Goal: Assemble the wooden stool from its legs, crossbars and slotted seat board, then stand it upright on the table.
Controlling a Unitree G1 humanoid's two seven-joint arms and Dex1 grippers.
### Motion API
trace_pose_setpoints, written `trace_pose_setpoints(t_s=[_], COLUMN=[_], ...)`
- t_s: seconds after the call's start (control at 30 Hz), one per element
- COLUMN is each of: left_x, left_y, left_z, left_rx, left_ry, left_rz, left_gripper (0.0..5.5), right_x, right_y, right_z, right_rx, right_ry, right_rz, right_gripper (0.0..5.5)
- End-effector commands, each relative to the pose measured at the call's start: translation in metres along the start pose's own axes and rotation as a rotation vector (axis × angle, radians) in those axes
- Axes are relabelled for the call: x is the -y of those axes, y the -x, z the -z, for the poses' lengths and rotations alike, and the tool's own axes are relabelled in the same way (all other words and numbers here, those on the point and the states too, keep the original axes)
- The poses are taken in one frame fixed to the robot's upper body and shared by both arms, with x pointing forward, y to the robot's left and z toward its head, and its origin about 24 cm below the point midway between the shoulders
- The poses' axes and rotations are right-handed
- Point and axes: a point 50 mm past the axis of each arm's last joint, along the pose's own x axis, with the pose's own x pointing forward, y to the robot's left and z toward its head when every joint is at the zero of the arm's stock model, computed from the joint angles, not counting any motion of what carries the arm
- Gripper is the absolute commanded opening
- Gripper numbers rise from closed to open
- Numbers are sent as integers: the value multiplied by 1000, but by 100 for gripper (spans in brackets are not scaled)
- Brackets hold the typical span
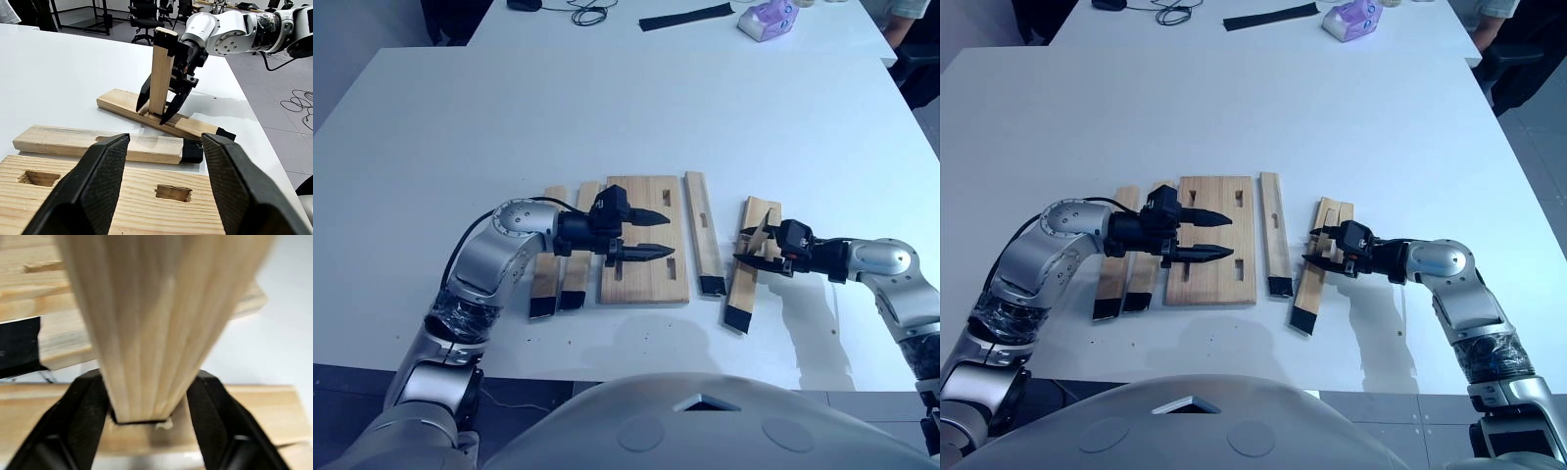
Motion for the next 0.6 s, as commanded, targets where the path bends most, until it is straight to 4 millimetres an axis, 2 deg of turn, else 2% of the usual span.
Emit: trace_pose_setpoints(t_s=[0.03, 0.13, 0.37, 0.6], left_x=[-4, -3, -3, -4], left_y=[1, 0, -1, 0], left_z=[-1, -1, 1, 0], left_rx=[-13, -4, 14, 20], left_ry=[-16, -17, -18, -20], left_rz=[-14, -27, -54, -68], left_gripper=[273, 273, 273, 273], right_x=[-23, -15, -3, 11], right_y=[-8, -4, 7, 20], right_z=[37, 27, -3, -33], right_rx=[-155, -111, 18, 102], right_ry=[-96, -86, -95, -44], right_rz=[-48, -48, -70, 9], right_gripper=[313, 336, 336, 336])
